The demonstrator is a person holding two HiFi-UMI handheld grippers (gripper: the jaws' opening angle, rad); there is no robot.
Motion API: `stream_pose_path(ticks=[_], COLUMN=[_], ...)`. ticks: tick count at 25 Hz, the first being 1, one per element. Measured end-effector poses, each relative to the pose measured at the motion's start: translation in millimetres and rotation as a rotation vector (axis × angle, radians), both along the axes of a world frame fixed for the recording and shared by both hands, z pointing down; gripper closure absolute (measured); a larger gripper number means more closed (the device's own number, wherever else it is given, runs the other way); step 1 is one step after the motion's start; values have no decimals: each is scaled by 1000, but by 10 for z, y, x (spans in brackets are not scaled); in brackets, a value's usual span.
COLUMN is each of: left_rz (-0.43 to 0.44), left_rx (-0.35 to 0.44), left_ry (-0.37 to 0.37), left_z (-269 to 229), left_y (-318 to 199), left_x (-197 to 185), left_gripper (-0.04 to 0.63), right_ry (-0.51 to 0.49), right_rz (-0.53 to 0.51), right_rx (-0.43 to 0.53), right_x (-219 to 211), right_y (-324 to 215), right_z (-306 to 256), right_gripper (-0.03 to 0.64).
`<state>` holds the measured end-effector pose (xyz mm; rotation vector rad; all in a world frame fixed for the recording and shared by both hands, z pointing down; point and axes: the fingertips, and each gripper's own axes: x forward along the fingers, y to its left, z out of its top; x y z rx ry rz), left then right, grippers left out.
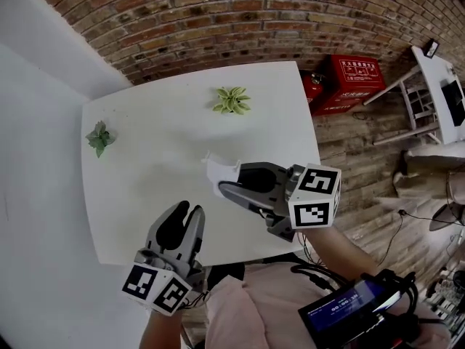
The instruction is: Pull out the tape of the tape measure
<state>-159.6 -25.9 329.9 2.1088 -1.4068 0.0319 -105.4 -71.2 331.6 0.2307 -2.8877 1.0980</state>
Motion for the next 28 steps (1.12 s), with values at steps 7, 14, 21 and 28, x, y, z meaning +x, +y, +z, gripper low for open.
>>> stream_pose_path(ticks=[7,14,21,28], left_rz=[72,185,289,263], left_rx=[-67,-175,-282,-340], left_ry=[340,434,541,641], left_z=[-540,-662,-670,-700], left_y=[-11,-46,35,112], left_x=[87,222,412,508], left_gripper=[474,435,333,379], right_ry=[-36,-47,-52,-9], right_rz=[-109,-193,-253,-300], right_rx=[157,345,481,672], right_x=[83,195,217,284], right_y=[220,401,591,744], right_z=[-164,-210,-385,-416], right_gripper=[515,515,515,515])
